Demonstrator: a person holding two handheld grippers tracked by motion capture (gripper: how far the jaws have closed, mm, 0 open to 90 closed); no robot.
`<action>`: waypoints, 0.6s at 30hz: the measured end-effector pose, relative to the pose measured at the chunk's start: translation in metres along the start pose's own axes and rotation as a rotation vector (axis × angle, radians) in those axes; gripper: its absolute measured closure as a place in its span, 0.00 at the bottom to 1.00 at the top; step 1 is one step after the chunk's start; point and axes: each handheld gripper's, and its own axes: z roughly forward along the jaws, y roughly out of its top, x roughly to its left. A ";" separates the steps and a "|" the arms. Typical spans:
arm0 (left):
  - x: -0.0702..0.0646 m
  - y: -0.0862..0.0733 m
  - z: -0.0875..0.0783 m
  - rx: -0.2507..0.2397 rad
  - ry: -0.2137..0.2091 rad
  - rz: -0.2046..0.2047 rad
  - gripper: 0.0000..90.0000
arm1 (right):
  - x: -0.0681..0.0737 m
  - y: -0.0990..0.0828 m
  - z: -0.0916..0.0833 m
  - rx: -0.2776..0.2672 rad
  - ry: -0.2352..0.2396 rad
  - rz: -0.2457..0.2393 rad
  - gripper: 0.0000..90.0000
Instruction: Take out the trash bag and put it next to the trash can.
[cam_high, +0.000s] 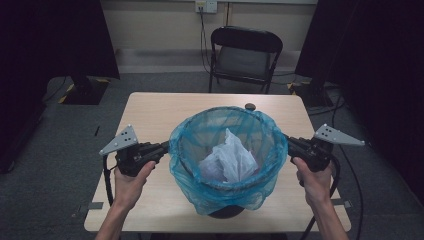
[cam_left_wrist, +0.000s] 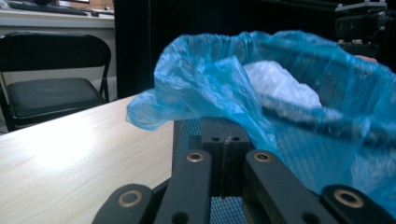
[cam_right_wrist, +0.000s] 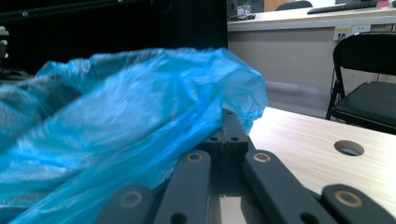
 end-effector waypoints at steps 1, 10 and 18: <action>0.000 0.002 -0.001 -0.008 0.010 -0.003 1.00 | -0.001 0.003 0.000 -0.002 -0.002 0.004 1.00; -0.001 0.020 -0.009 -0.068 -0.018 -0.002 1.00 | -0.001 0.033 0.002 -0.063 0.028 -0.003 1.00; -0.003 0.019 -0.006 -0.081 0.008 -0.022 0.73 | 0.011 0.043 0.014 -0.065 0.087 -0.017 1.00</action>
